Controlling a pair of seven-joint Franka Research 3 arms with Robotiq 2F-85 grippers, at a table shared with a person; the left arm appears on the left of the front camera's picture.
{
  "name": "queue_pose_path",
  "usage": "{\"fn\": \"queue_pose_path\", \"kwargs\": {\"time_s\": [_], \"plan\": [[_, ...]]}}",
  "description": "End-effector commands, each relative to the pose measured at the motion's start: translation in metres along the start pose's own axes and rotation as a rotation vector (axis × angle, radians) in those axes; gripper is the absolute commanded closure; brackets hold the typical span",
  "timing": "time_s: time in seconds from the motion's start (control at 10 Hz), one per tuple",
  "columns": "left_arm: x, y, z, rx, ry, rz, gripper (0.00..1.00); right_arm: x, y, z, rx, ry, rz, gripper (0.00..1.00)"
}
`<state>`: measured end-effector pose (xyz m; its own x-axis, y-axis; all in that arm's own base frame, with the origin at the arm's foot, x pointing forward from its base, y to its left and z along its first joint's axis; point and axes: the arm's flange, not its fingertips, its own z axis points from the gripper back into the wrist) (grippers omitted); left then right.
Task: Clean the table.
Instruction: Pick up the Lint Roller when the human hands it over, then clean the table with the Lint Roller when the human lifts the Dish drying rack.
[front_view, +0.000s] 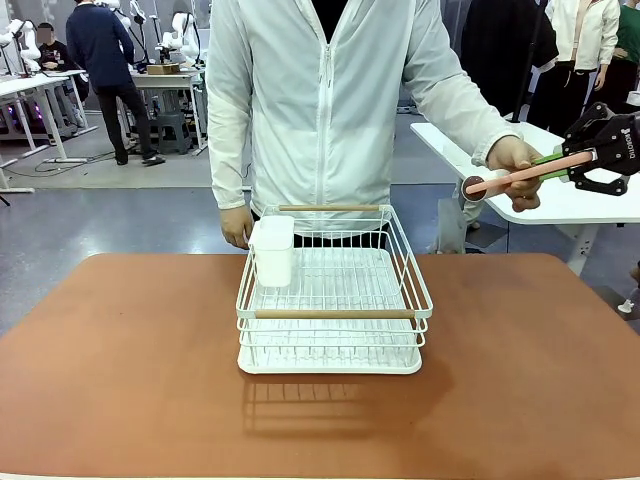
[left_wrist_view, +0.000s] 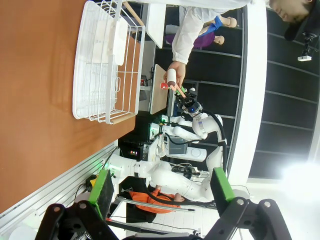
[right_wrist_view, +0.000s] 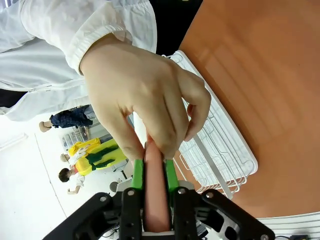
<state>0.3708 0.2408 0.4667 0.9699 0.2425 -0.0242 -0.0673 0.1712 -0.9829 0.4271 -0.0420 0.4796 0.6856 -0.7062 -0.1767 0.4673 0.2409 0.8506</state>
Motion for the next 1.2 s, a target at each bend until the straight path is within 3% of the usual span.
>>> {"fn": "queue_pose_path", "kwargs": {"time_s": [0.0, 1.1], "plan": [[-0.0025, -0.0007, 0.0016, -0.004, -0.004, -0.002, 0.00, -0.0008, 0.0005, -0.0041, 0.027, -0.014, 0.018, 1.00], [-0.0025, -0.0007, 0.0016, -0.004, -0.004, -0.002, 0.00, 0.0000, 0.0000, 0.0000, 0.000, 0.000, 0.000, 1.00]]}}
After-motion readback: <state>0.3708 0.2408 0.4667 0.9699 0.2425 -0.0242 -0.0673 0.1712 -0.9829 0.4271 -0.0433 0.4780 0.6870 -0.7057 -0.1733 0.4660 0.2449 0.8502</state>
